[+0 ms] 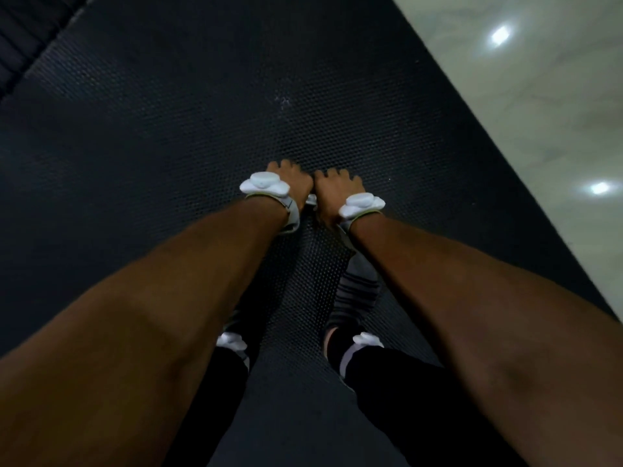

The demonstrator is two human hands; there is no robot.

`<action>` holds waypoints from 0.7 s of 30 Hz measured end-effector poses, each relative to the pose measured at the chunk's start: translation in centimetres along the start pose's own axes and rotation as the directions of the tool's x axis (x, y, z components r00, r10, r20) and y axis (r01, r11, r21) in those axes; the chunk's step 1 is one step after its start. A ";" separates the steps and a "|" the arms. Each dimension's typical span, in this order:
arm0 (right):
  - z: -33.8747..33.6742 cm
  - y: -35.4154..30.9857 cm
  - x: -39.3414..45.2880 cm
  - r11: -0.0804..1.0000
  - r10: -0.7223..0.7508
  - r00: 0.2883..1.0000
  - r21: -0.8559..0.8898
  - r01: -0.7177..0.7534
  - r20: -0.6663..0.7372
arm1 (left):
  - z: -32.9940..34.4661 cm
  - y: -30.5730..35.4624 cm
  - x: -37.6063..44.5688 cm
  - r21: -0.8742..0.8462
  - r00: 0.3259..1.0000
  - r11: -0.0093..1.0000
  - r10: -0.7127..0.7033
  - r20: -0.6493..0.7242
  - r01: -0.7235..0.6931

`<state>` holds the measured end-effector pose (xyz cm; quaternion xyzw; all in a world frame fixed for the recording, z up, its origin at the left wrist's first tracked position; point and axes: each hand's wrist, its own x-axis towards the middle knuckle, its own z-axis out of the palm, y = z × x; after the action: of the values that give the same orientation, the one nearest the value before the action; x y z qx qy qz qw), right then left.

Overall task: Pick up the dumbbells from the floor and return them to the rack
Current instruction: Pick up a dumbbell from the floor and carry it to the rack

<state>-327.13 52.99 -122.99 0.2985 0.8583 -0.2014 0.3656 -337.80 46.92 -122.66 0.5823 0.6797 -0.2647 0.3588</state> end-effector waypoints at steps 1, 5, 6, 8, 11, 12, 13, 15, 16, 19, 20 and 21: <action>0.8 0.0 0.9 1.000 -0.005 1.000 -0.019 0.006 0.014 | 0.9 0.0 1.0 0.026 1.000 1.000 0.013 0.015 -0.013; 5.4 0.4 4.0 0.996 -0.043 0.999 -0.076 0.043 -0.003 | 5.6 -0.2 4.2 0.108 0.998 0.993 0.045 -0.033 -0.042; 5.8 0.5 4.2 0.996 -0.043 0.999 -0.080 0.041 -0.022 | 6.0 -0.4 4.3 0.118 0.994 0.992 0.058 -0.091 -0.047; 5.4 0.4 4.1 0.993 -0.067 0.998 -0.095 0.065 -0.008 | 6.0 -0.7 3.9 0.126 0.988 0.991 0.071 -0.135 -0.054; 2.9 -0.2 2.6 0.990 -0.084 0.994 -0.109 0.090 0.064 | 4.6 -0.9 2.1 0.089 0.993 0.995 0.049 -0.105 -0.039; 1.4 -0.5 1.9 0.990 -0.079 0.995 -0.113 0.086 0.064 | 3.4 -1.3 1.0 0.074 0.994 0.997 0.036 -0.105 -0.028; -0.2 -0.9 1.1 0.989 -0.073 0.996 -0.122 0.080 0.058 | 2.0 -1.7 0.0 0.070 0.993 0.997 0.022 -0.113 -0.014; -3.5 -2.0 -1.0 0.987 -0.077 0.996 -0.141 0.083 0.047 | -0.5 -2.6 -2.8 0.061 0.993 0.998 0.012 -0.122 -0.005; -4.9 -2.6 -2.0 0.986 -0.074 0.997 -0.144 0.079 0.038 | -1.6 -3.0 -4.2 0.051 0.992 0.999 0.003 -0.129 0.003; -9.9 -4.3 -5.9 0.988 -0.058 0.998 -0.145 0.057 -0.006 | -5.6 -3.9 -9.2 0.027 0.987 0.999 -0.036 -0.159 0.041; -11.7 -4.9 -7.5 0.989 -0.052 0.998 -0.142 0.049 -0.019 | -7.1 -4.0 -11.2 0.011 0.984 0.998 -0.055 -0.170 0.058; -13.8 -5.7 -9.6 0.989 -0.054 0.998 -0.138 0.048 -0.036 | -8.8 -4.1 -13.9 -0.020 0.981 0.997 -0.077 -0.178 0.075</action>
<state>-332.54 53.01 -106.09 0.2545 0.8846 -0.1452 0.3627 -342.51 44.65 -106.57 0.5749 0.7326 -0.2208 0.2898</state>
